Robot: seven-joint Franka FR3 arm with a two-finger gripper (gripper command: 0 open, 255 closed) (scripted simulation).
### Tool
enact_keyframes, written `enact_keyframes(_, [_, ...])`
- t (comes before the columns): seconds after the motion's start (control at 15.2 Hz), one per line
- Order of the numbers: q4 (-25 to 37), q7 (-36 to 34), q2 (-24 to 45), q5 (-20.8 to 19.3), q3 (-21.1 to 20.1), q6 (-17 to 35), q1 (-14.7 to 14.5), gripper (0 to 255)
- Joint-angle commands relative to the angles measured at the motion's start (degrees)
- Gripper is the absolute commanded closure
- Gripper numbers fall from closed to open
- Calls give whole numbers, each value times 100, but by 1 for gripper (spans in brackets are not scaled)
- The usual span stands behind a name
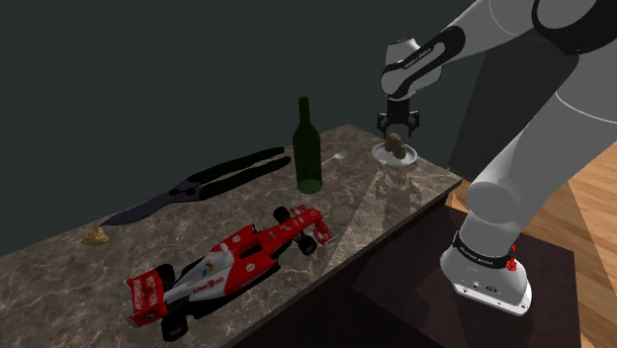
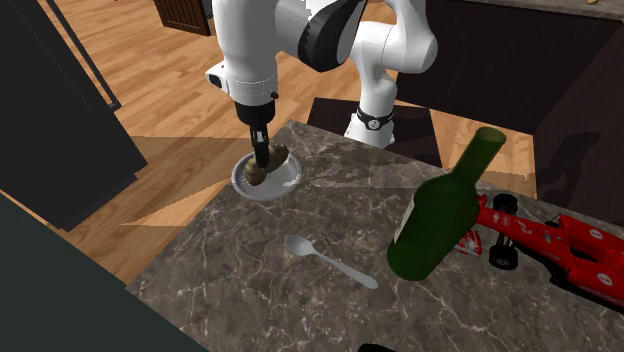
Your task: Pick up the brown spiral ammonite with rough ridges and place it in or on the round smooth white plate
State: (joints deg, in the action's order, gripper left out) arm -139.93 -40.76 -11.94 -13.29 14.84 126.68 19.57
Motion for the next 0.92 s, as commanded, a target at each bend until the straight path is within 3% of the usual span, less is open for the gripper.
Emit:
enact_keyframes(0.0, [-2,0,1,0,0,-1,0,0])
enact_keyframes(0.07, [-1,0,1,0,0,-2,0,0])
enact_keyframes(0.33, [432,0,-348,50,-107,-790,-51,0])
enact_keyframes(0.86, [432,0,-348,50,-107,-790,-51,0])
